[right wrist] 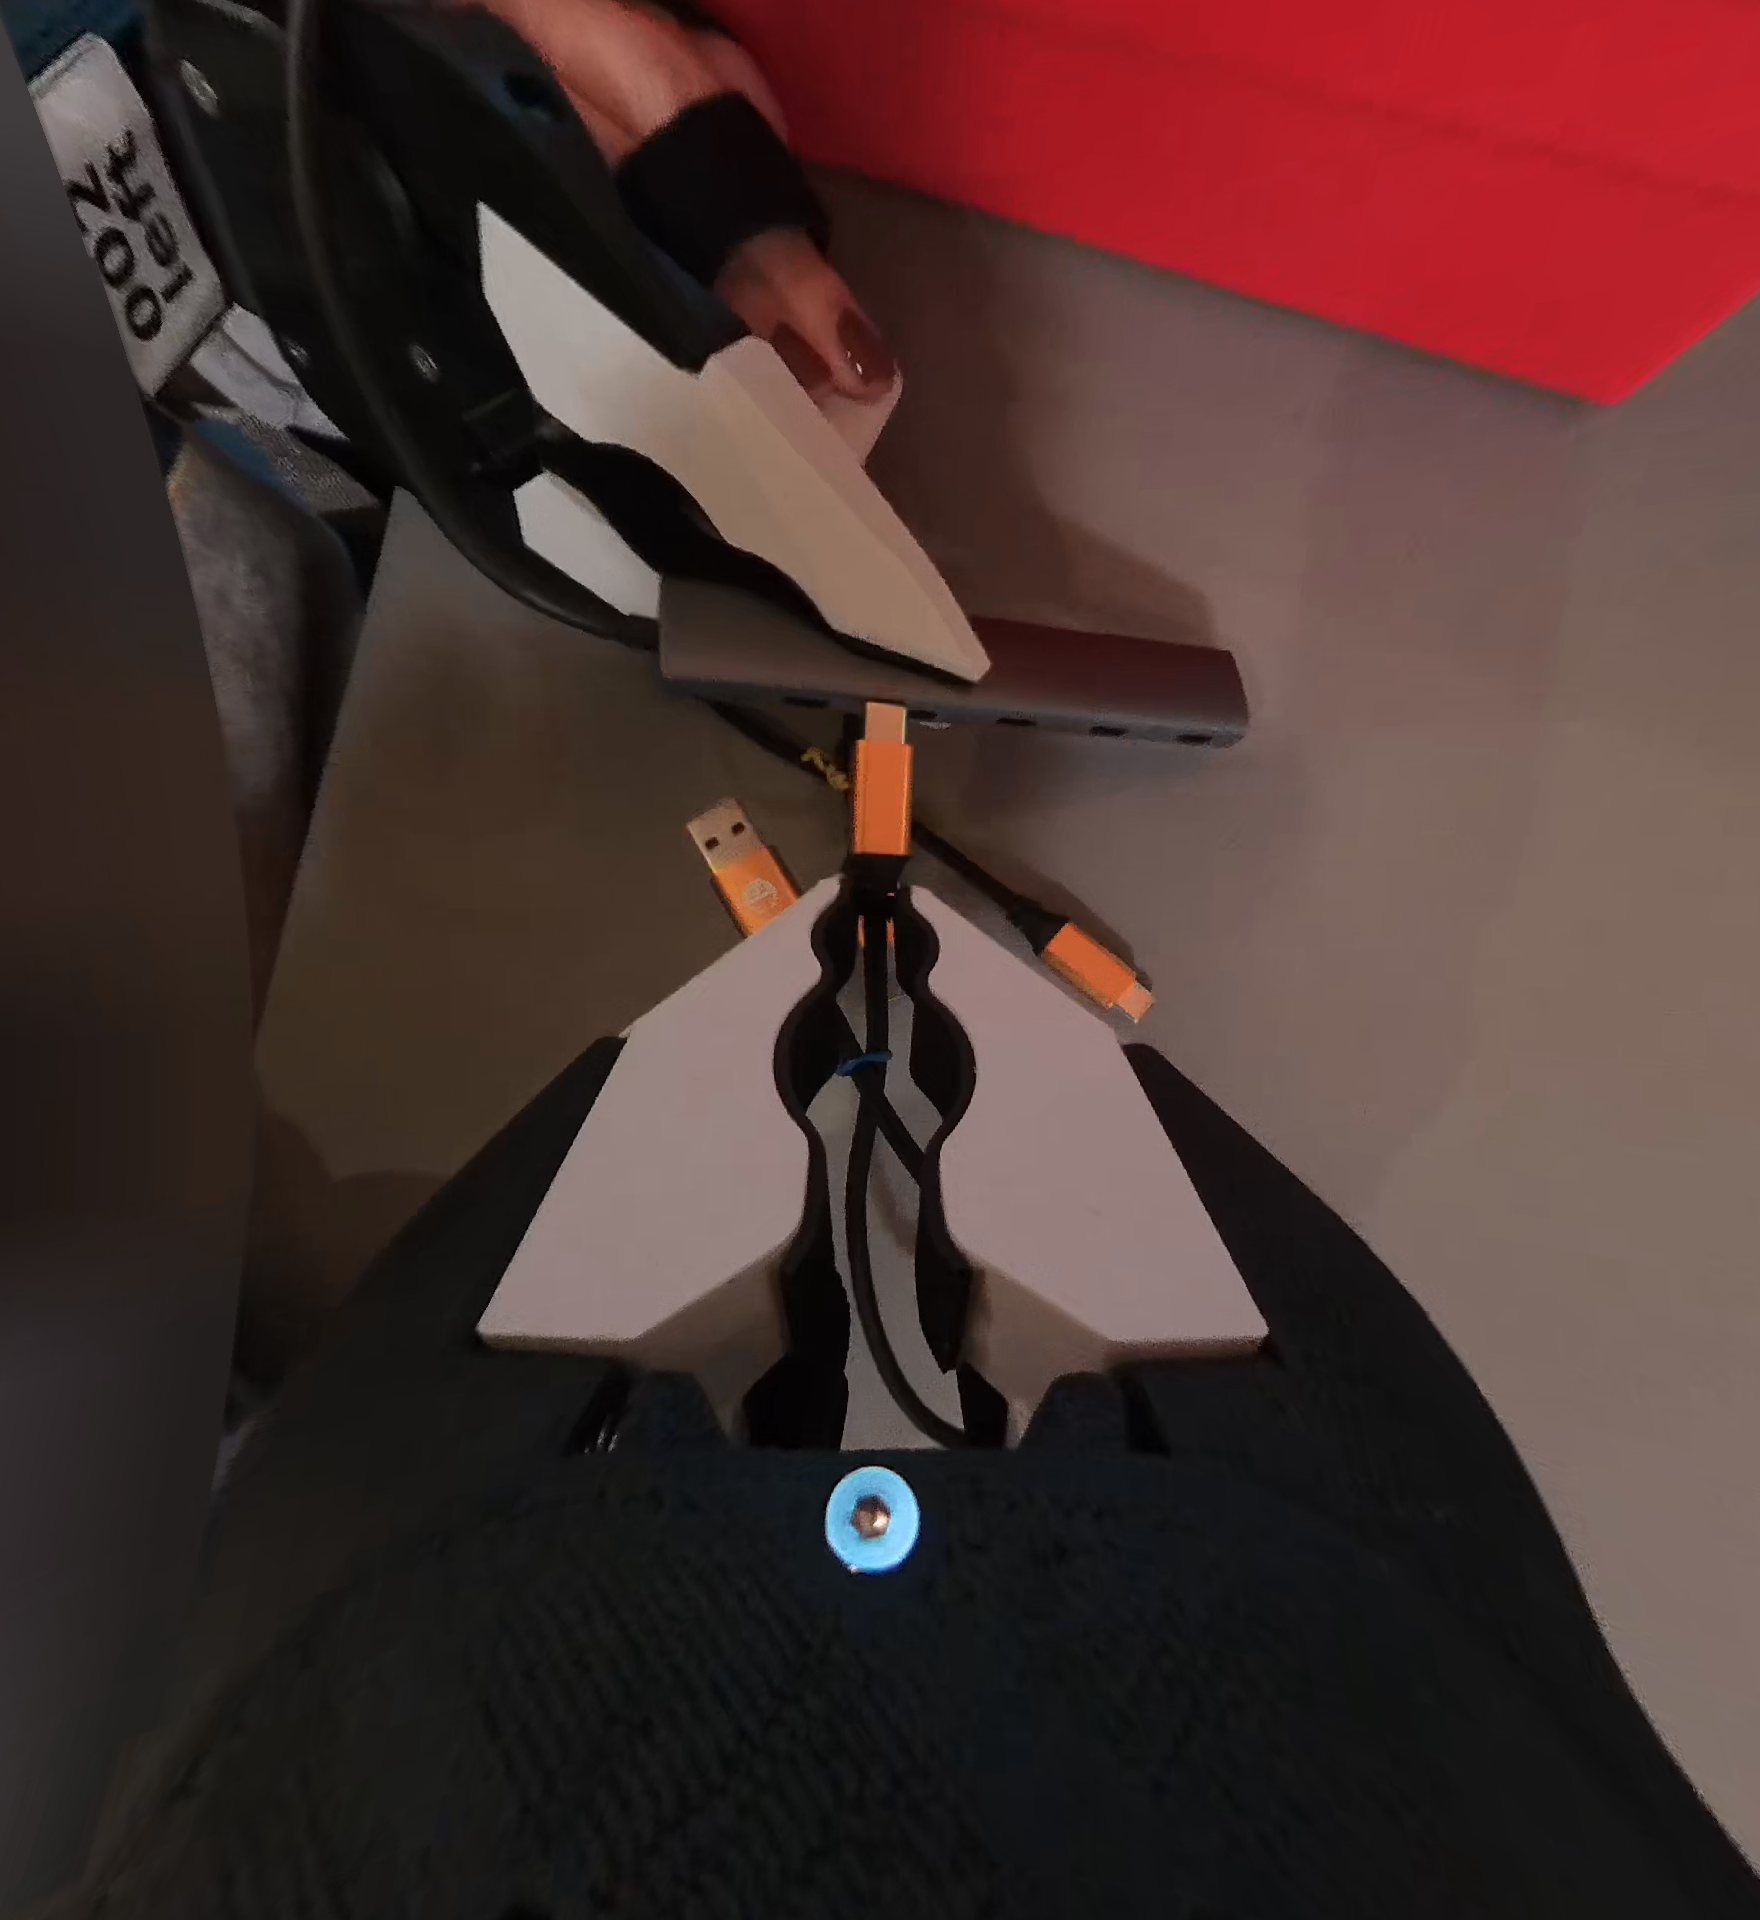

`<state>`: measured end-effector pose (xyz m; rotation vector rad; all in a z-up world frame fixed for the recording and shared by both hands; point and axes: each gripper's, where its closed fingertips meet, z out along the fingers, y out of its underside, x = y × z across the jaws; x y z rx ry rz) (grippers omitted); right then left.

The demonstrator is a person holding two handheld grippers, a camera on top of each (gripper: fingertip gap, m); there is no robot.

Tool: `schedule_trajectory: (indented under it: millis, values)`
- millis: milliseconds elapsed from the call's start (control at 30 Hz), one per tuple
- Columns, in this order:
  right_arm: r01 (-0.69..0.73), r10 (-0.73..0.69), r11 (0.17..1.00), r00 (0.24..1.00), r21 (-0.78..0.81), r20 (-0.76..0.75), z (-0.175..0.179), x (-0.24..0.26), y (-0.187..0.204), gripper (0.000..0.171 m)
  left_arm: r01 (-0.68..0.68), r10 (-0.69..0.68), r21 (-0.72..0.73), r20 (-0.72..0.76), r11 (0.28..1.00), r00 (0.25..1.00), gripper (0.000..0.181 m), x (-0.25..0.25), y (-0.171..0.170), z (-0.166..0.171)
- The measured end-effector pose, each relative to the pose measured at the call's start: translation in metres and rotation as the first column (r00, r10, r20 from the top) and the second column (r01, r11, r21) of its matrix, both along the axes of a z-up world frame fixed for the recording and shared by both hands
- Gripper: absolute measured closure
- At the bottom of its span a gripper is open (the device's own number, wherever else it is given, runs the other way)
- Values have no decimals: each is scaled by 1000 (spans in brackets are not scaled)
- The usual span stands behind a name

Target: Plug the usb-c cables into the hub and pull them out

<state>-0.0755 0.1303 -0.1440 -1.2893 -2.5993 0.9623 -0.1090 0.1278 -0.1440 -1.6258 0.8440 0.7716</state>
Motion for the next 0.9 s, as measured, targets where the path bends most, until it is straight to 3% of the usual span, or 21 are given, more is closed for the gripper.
schedule_trajectory:
  millis: [400,633,900]
  values:
    - [-20,19,1000,996,10,82,-16,6,0,167,38,-39,-24,-36,999,999,173,8,-2,-6]
    - [-32,33,999,999,-11,7,-5,2,1,167,30,-34,-41,-93,999,995,174,9,-2,-10]
    - [-35,34,999,999,-23,-37,0,-5,-2,168,-17,16,-35,-32,999,999,174,3,-4,-7]
